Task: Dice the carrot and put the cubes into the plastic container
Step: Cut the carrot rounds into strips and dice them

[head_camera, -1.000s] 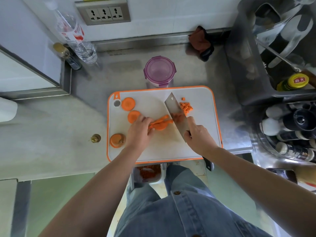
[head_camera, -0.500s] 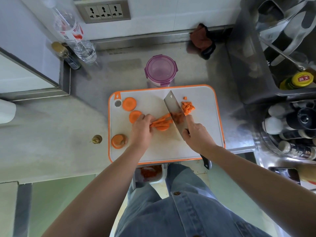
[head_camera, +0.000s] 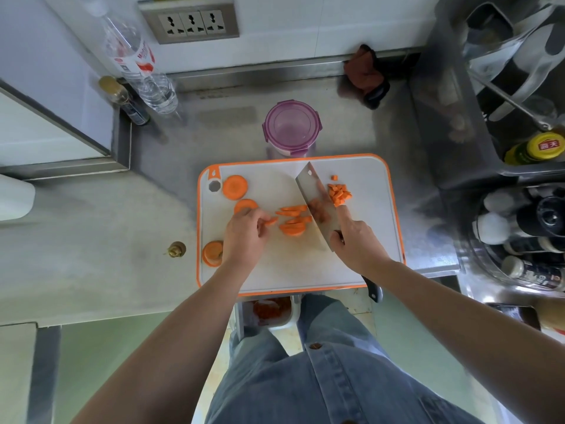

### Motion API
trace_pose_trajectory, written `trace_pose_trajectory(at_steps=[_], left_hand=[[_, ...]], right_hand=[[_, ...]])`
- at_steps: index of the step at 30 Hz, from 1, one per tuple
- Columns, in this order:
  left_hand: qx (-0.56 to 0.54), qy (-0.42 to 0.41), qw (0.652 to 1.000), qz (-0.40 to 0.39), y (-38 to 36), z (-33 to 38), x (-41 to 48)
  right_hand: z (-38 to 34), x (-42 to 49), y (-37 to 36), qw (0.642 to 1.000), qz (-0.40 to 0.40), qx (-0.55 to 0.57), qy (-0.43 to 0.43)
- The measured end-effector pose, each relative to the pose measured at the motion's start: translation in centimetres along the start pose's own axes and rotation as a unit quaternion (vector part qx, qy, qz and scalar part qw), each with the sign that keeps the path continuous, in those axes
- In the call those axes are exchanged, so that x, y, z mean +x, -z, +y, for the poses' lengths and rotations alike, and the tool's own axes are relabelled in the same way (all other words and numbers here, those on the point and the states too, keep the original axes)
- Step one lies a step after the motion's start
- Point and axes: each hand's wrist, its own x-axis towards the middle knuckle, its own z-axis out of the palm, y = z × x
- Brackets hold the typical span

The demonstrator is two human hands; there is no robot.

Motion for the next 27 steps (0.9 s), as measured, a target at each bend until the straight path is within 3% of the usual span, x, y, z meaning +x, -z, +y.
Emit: trace_pose_trajectory(at_steps=[4,8,14,20,27], left_hand=[[-0.047,0.026,0.998,0.038,0.0,0.7,0.9],[-0.062,-0.004,0.998,0.018,-0.7,2.6,2.8],[0.052,-0.029,0.997,-0.052,-1.5,3.6,4.4],[0.108,-0.131,0.979,-0.113,-0.9,2.3,2.3],[0.106,-0.143,0.979,-0.096,-1.1,2.0,1.7]], right_hand=[[0.2,-0.1,0.0,1.000,0.000,0.002,0.000],[0.4,-0.3,0.1,1.000,-0.001,0.005,0.000],[0.5,-0.4,0.2,1.000,-0.009,-0.001,-0.003],[0.3,-0.3,0.0,1.000,-0.008,0.003,-0.008],[-0.4,-0.3,-0.2,1.000,-0.016,0.019,-0.006]])
